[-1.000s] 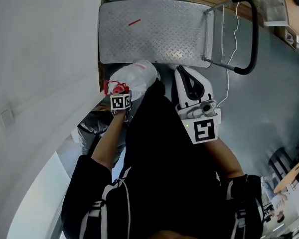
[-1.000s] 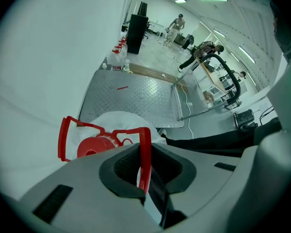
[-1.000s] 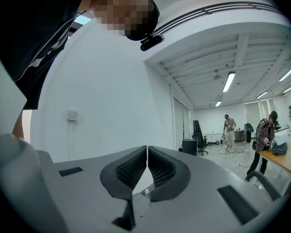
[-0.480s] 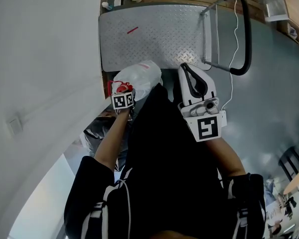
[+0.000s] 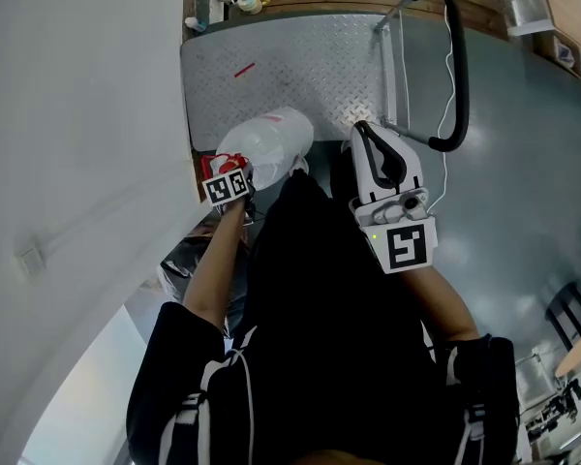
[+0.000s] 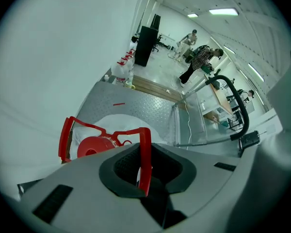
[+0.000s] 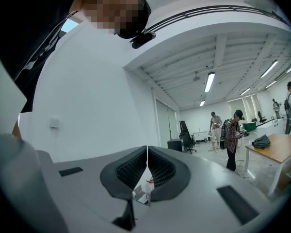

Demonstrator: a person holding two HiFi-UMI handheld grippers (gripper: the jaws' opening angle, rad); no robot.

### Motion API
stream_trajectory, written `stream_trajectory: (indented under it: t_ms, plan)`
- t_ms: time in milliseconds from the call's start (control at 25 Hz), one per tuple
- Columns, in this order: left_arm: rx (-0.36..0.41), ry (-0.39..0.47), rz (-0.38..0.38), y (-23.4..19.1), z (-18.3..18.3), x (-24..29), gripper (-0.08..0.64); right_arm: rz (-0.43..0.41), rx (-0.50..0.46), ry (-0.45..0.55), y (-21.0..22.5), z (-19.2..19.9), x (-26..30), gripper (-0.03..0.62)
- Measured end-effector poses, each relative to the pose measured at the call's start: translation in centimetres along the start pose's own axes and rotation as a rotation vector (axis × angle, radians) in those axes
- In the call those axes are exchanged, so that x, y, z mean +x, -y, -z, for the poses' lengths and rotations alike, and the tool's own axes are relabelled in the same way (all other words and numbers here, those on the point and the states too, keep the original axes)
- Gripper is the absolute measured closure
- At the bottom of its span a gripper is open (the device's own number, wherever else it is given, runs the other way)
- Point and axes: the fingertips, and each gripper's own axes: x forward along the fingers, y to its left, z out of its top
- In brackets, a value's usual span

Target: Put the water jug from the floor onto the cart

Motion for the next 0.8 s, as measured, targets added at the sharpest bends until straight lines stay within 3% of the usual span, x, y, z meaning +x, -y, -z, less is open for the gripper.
stream_trajectory:
  t_ms: [400, 800]
  plan:
    - [-0.007, 0.056, -0.014, 3.9, -4.8, 2.2, 0.499, -0.039, 0.004, -0.015, 4.4, 0.7, 0.7, 0.572]
    - [-0.048, 0.146, -0.011, 6.6, -10.7, 4.5, 0.499, -0.081, 0.036, -0.057, 5.1, 2.7, 1.1, 0.572]
